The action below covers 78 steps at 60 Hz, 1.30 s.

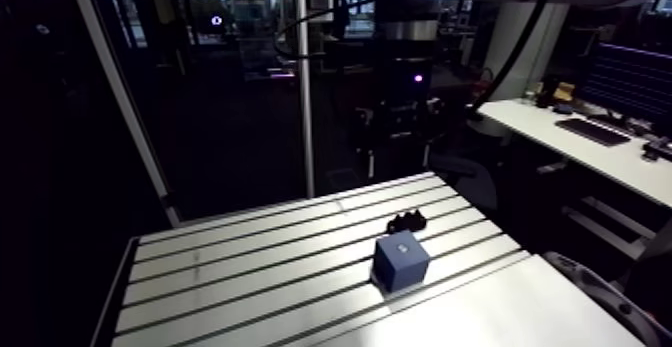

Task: Pick up the M10 bolt and insert it into the hex recess until seated.

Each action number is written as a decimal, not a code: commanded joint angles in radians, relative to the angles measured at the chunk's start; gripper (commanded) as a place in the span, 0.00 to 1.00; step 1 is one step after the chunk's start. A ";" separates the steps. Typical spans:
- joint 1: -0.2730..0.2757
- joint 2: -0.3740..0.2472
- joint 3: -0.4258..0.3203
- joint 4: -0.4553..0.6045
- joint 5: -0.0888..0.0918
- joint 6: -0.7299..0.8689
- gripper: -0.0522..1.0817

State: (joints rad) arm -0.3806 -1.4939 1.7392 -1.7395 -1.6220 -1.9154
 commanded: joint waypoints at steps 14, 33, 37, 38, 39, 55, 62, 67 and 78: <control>0.156 -0.026 -0.208 0.232 0.015 0.117 0.05; 0.169 -0.044 -0.273 0.286 0.013 0.117 0.05; 0.176 -0.055 -0.270 0.285 0.018 0.118 0.05; 0.178 -0.057 -0.270 0.283 0.018 0.120 0.05; 0.179 -0.060 -0.272 0.282 0.020 0.126 0.05; 0.189 -0.088 -0.253 0.279 0.032 0.157 0.05; 0.190 -0.094 -0.244 0.275 0.030 0.157 0.05; 0.202 -0.094 -0.247 0.275 0.030 0.157 0.05; 0.204 -0.087 -0.249 0.274 0.029 0.157 0.05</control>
State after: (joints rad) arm -0.1818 -1.5849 1.4897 -1.4640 -1.5920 -1.7592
